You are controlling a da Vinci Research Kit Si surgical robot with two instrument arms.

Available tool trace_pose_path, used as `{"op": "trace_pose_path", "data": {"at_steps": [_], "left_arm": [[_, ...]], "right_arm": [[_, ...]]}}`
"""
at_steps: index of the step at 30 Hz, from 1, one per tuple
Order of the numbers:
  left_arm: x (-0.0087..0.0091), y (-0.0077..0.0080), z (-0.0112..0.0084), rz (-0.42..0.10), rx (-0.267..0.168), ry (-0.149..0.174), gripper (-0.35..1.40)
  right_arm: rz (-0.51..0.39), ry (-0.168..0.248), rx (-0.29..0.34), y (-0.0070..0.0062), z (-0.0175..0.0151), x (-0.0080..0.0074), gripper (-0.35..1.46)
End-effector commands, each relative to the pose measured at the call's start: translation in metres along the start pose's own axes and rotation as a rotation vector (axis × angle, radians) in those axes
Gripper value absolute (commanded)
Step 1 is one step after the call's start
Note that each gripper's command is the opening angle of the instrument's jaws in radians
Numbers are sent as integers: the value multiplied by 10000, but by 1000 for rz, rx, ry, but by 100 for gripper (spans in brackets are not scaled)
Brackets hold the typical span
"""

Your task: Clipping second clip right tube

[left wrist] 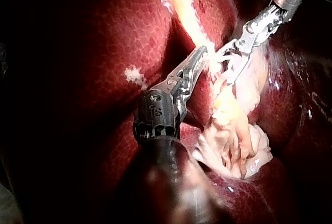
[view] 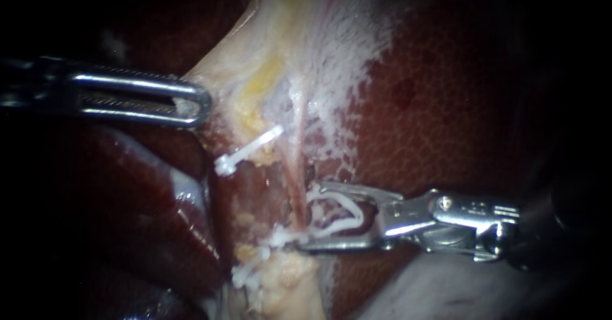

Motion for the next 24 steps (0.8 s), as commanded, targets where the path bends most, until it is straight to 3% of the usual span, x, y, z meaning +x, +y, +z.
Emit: {"op": "trace_pose_path", "data": {"at_steps": [1,16,24], "left_arm": [[0,0,0,0,0,0,-35],[0,2,1,1,0,0,-35],[1,3,1,1,0,0,-35]], "right_arm": [[6,-2,6,-1,2,1,58],[40,-13,37,-19,14,7,56],[39,-14,39,-18,11,6,46]]}}
